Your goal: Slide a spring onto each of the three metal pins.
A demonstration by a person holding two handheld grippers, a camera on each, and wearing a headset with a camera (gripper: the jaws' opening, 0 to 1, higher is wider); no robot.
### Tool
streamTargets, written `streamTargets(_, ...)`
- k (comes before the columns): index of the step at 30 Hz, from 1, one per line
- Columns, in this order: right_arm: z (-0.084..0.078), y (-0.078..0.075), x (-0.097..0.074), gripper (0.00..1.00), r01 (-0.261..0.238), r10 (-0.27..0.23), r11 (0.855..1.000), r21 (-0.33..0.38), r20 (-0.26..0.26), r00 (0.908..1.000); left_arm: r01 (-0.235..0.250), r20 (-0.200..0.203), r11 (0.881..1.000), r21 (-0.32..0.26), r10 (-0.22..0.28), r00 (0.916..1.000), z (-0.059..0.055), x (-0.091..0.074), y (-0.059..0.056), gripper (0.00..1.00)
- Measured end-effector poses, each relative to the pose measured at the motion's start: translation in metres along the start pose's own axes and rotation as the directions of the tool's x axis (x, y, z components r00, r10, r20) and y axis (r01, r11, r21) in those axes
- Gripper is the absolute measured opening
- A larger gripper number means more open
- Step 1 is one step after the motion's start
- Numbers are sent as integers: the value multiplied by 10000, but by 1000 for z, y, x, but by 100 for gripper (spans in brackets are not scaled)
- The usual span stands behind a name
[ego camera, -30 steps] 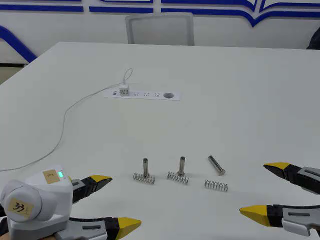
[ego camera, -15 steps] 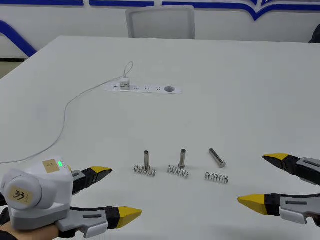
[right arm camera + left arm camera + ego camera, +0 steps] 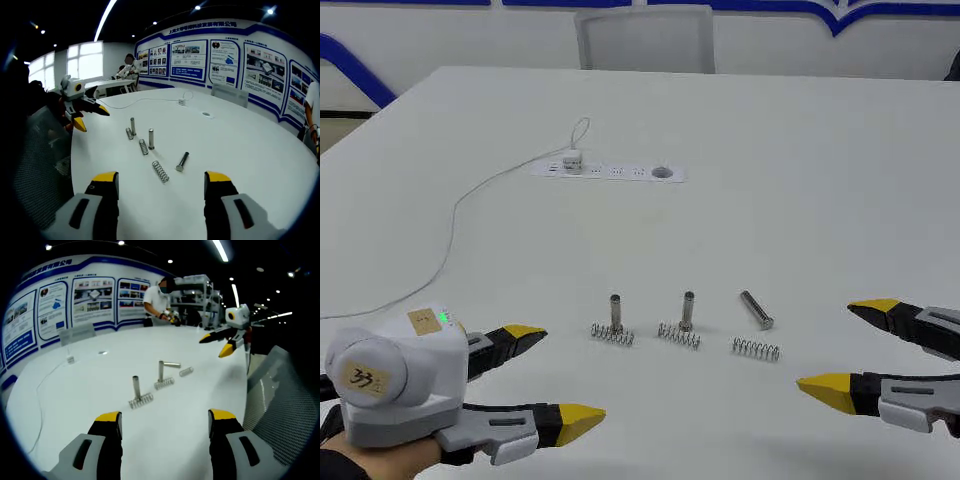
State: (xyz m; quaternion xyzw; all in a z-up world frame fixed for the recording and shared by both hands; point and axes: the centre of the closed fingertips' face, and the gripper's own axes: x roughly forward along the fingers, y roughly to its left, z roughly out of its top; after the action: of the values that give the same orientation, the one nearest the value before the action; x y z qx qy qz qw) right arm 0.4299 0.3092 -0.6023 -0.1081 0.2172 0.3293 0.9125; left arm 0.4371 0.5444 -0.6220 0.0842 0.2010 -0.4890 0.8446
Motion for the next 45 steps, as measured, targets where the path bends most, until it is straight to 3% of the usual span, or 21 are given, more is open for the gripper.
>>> streamTargets(17, 19, -23, 17, 57, 273, -270, 9996, 94, -280, 9992, -134, -80, 9999, 63, 134, 9999, -1, -1, 2, 71)
streamTargets(24, 17, -32, 35, 50, 323, -297, 9991, 270, -940, 9951, -233, -90, 9997, 13, 234, 9997, -1, -3, 4, 70)
streamTargets(34, 16, -42, 61, 35, 667, -590, 9971, 362, -1830, 9813, -207, -167, 9998, 14, 207, 9996, -3, -2, 4, 69)
streamTargets(45, 4, -52, 91, 28, 1101, -865, 9915, 699, -2790, 9564, -194, -157, 9998, -29, 194, 9997, -3, -2, 4, 69)
